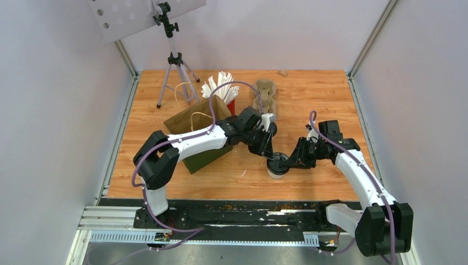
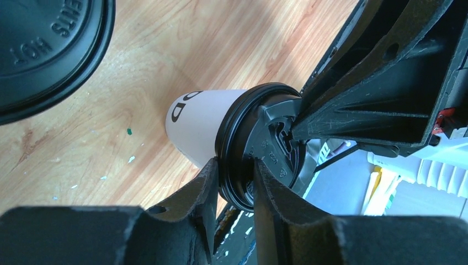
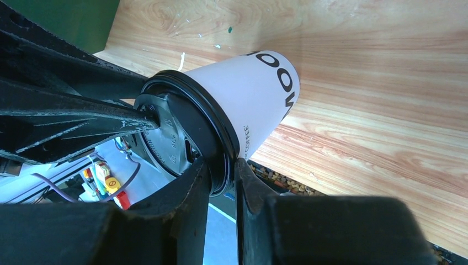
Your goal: Pack the takeout coffee
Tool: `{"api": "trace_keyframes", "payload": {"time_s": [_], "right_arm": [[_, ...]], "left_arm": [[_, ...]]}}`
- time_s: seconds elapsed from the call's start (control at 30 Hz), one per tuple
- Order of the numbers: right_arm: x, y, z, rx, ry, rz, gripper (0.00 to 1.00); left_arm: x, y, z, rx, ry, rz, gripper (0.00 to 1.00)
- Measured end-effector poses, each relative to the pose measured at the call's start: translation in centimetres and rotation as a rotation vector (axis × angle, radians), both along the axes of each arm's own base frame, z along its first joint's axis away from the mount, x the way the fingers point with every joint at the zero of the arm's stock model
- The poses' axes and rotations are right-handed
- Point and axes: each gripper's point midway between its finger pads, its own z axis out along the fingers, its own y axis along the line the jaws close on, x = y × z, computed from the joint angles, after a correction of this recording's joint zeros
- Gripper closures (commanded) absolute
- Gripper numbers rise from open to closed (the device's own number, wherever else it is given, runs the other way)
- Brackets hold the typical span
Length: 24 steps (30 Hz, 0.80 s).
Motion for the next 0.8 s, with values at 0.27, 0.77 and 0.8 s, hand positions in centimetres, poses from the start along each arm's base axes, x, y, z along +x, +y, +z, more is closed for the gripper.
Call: {"api": "trace_keyframes", "payload": {"time_s": [0.27,0.77,0.8], "right_arm": [[0.1,-1.1,0.9,-0.080,0.032,-0.014,0.57],[2.4,-2.3,5.0,-0.187,-0.084,0.088,0.56],[2.4,-2.3,4.8,-0.188,-0.079,0.096,0.57]], "left_arm": [[1.8,-2.2,0.4,-0.007,-0.003,-0.005,0.59],[3.7,-2.4,3.3,0.002,-0.063,0.032,0.51],[3.5,-2.1,3.3,0.006,-0.058,0.034,0.51]]}}
